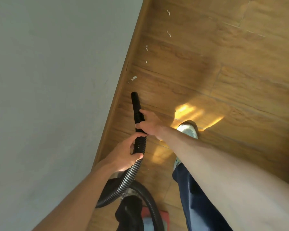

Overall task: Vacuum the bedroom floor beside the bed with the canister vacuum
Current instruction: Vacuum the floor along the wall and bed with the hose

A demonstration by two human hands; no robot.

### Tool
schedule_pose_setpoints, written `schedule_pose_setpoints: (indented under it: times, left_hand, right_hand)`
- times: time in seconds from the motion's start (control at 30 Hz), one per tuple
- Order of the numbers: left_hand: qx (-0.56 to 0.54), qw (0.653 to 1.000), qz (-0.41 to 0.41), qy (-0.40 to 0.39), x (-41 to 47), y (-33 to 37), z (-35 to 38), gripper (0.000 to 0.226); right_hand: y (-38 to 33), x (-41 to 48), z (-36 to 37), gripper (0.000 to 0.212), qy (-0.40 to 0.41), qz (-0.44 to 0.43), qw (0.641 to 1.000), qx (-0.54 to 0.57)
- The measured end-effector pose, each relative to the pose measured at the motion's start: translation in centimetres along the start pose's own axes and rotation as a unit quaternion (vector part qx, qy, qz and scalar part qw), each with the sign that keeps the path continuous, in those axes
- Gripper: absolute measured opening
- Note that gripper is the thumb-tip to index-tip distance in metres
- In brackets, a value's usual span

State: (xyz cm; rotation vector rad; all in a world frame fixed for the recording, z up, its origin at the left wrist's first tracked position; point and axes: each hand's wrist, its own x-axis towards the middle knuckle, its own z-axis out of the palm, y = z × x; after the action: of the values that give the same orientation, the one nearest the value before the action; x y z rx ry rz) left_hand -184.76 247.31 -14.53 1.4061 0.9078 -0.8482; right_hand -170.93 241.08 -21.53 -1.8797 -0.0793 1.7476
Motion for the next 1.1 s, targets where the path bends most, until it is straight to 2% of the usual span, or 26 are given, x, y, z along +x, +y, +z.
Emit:
schedule_pose_setpoints:
  times: [0.13,0.37,0.6,0.7,0.87,1.1]
  left_hand:
    - [-0.028,0.999,-0.010,0.023,0.6,0.4,-1.2,0.060]
    - [0.003,0.999,0.003,0.042,1.0,0.8,-2.3,0.064]
    - [-0.003,0.997,0.032,0.064,2.1,2.5,-2.3,0.058]
    - [-0.012,0.997,0.037,0.069,2.7,3.2,-2.5,0.058]
    - [-0.040,0.996,0.029,0.069,3.6,3.8,-3.2,0.060]
    - [-0.044,0.997,0.043,0.044,5.1,5.5,-2.6,0.063]
  right_hand:
    - [-1.7,1.4,0.2,0.078,-0.010,-0.017,1.000,-0.015]
    - [-2.6,2.5,0.2,0.083,-0.027,-0.041,0.999,-0.004]
    - [-3.0,2.9,-1.8,0.081,-0.011,-0.056,0.998,0.021]
    - [-3.8,3.2,-2.8,0.079,-0.028,-0.053,0.998,0.025]
    - [-4.5,3.5,-4.7,0.075,-0.086,-0.007,0.988,0.129]
    - [-4.1,3.9,-7.1,0.076,-0.052,-0.003,0.989,0.137]
